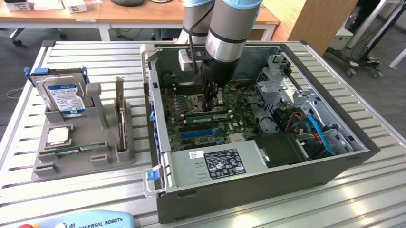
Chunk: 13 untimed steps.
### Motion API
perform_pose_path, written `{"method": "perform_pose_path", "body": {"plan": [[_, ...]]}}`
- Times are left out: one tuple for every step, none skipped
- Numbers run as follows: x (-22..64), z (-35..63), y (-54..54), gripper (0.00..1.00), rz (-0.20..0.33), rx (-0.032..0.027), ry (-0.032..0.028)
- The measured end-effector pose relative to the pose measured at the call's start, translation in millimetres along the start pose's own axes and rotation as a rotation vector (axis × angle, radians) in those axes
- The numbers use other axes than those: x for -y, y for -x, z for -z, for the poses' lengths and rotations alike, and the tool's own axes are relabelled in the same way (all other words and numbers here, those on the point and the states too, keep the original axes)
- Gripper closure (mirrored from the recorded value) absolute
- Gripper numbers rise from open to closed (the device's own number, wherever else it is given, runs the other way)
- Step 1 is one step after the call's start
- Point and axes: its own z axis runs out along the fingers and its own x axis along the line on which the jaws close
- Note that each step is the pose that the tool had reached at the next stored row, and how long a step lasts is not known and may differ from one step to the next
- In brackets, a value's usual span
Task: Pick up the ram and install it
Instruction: 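Press down the ram until it locks into place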
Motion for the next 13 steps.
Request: {"method": "perform_pose_path", "body": {"plan": [[1.1, 0.1, 0.0, 0.90, 0.000, -0.0001, -0.0001], [2.2, 0.1, 0.0, 0.90, 0.000, -0.0001, 0.0000], [3.3, 0.1, 0.0, 0.90, 0.000, 0.0000, 0.0000], [4.3, 0.2, 0.0, 0.90, 0.000, 0.0000, 0.0000], [5.5, 0.2, 0.0, 0.90, 0.000, -0.0001, 0.0000], [6.6, 0.2, 0.1, 0.90, 0.000, 0.0000, -0.0001], [7.7, 0.3, 0.1, 0.90, 0.000, 0.0000, 0.0000], [8.9, 0.4, 0.1, 0.90, 0.000, -0.0001, -0.0001], [10.0, 0.4, 0.1, 0.90, 0.000, -0.0001, 0.0000], [11.1, 0.4, 0.1, 0.90, 0.000, 0.0000, 0.0000], [12.4, 0.5, 0.1, 0.90, 0.000, 0.0000, 0.0000], [13.6, 0.5, 0.1, 0.90, 0.000, 0.0000, 0.0000], [14.7, 0.6, 0.1, 0.90, 0.000, -0.0001, 0.0000]]}}
